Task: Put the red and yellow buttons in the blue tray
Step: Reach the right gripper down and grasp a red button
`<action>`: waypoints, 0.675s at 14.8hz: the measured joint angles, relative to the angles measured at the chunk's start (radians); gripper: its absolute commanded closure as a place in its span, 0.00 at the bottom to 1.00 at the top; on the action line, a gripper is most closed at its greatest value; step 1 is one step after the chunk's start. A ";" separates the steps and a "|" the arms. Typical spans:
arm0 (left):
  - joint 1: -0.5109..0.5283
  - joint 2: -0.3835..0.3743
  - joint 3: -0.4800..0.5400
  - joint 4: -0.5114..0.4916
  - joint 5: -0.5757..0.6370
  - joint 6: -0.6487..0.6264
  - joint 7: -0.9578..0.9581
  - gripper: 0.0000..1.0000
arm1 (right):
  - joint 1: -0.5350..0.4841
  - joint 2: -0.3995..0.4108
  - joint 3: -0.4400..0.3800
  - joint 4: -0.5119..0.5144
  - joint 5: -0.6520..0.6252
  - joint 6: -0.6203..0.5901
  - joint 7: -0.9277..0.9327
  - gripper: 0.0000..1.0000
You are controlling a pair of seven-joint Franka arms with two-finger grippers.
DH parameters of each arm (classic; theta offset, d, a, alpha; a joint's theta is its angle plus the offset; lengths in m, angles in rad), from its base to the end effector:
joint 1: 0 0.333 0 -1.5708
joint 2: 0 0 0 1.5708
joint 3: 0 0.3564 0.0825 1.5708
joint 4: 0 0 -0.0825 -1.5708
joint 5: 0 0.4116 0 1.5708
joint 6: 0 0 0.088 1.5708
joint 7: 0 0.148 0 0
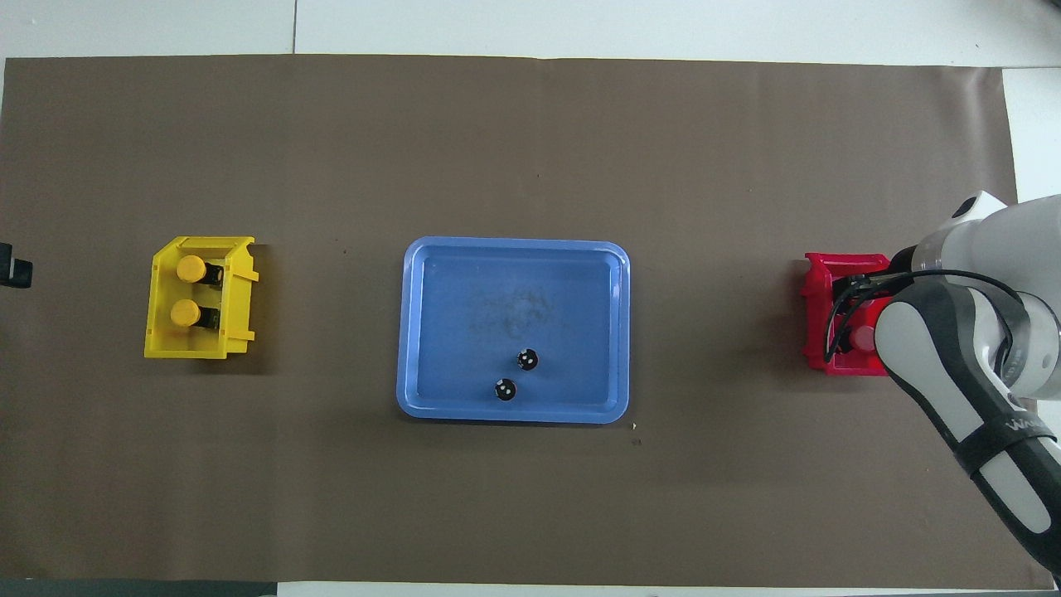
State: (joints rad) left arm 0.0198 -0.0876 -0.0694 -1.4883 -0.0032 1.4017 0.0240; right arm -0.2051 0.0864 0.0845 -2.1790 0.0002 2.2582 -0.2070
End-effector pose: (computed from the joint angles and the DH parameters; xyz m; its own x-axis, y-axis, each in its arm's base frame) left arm 0.5301 -0.0289 0.6982 0.9973 -0.0738 0.0007 -0.0738 -0.9973 -0.0029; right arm 0.5648 -0.0686 0.3324 0.9963 0.0859 -0.0052 0.0859 -0.9963 -0.0087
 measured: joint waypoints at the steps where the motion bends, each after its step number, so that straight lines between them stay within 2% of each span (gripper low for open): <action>1: 0.000 0.000 0.000 0.000 0.000 0.000 0.000 0.00 | -0.009 0.001 0.000 -0.002 0.000 0.002 -0.014 0.48; 5: 0.000 -0.001 -0.001 0.000 0.000 0.000 0.000 0.00 | -0.013 0.003 0.002 -0.003 0.000 0.003 -0.026 0.84; 8: 0.000 -0.001 -0.001 0.000 0.000 0.000 0.000 0.00 | -0.004 0.004 0.007 0.008 0.000 -0.006 -0.026 0.87; 10: 0.000 -0.003 -0.002 -0.007 0.000 0.000 0.000 0.00 | 0.015 0.010 0.008 0.076 0.000 -0.096 -0.026 0.87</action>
State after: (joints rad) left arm 0.0195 -0.0909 -0.0712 -1.4957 -0.0032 1.4020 0.0241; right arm -0.1899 0.0967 0.0923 -2.1026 0.0001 2.1623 -0.2334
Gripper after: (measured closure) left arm 0.000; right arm 0.586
